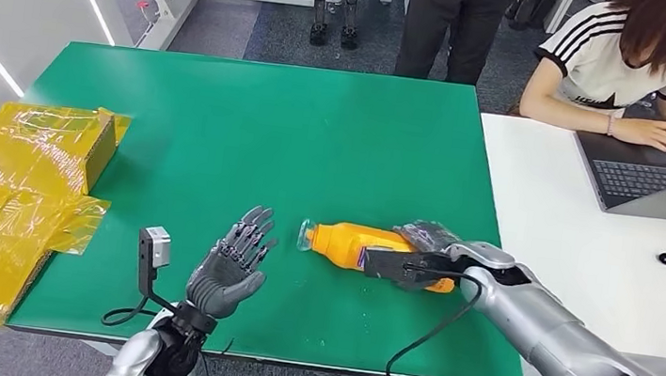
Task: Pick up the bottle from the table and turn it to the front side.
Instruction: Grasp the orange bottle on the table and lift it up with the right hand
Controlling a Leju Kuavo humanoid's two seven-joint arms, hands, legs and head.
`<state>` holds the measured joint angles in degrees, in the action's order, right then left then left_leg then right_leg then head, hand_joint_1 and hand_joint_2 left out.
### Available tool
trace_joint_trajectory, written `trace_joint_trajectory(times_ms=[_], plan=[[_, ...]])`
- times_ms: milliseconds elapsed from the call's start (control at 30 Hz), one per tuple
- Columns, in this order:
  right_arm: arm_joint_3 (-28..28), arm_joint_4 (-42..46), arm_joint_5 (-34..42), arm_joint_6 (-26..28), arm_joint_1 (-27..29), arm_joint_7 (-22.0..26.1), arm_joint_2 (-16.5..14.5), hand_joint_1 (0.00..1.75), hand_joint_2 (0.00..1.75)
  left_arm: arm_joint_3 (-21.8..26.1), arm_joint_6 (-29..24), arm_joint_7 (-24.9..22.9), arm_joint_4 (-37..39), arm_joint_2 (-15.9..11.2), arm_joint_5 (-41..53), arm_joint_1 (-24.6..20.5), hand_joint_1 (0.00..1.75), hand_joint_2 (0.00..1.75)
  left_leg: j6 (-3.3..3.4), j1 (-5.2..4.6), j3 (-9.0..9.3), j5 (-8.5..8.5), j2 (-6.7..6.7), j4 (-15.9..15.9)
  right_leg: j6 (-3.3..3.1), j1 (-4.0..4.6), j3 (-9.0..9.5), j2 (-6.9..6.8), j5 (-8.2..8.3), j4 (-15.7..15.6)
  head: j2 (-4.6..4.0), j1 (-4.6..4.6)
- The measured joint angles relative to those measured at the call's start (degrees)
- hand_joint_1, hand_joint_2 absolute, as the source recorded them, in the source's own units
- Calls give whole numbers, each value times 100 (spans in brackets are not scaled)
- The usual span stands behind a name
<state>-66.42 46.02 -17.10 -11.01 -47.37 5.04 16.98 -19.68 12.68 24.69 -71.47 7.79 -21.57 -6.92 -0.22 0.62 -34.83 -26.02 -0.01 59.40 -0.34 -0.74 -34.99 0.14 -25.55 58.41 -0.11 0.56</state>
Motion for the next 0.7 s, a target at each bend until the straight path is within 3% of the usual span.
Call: trace_joint_trajectory(times_ms=[100, 200, 400, 533, 700], plan=[[522, 214, 505, 368, 405, 406, 36, 175, 175, 29, -140, 147, -5, -2, 194, 34, 0, 175, 0, 1, 4, 0, -1, 0, 0, 1, 5, -1, 0, 0, 0, -1], [1396, 790, 975, 694, 1224, 948, 41, 175, 175, 68, -298, 267, -57, -18, 389, 81, 0, 175, 0, 1, -1, 0, -18, -1, 1, 1, 6, -18, -3, 1, 0, 0], [2882, 2053, 992, 936, 2720, 1329, -74, 175, 175, 147, -388, 320, -249, -79, 585, 112, 0, 175, -1, 1, -19, -1, -55, -6, 7, 1, -3, -49, -20, 2, 0, 1], [3670, 2658, 952, 991, 3441, 1657, -339, 175, 175, 151, -391, 354, -372, -113, 806, 96, 0, 175, -3, 0, -21, -5, -52, -7, 8, 0, -6, -46, -22, 2, 0, 0], [4190, 3084, 950, 905, 3906, 1863, -778, 175, 175, 151, -295, 367, -477, -154, 1085, -89, 0, 175, -5, 0, -22, -5, -50, -7, 8, 0, -10, -45, -22, 2, 0, 1]])
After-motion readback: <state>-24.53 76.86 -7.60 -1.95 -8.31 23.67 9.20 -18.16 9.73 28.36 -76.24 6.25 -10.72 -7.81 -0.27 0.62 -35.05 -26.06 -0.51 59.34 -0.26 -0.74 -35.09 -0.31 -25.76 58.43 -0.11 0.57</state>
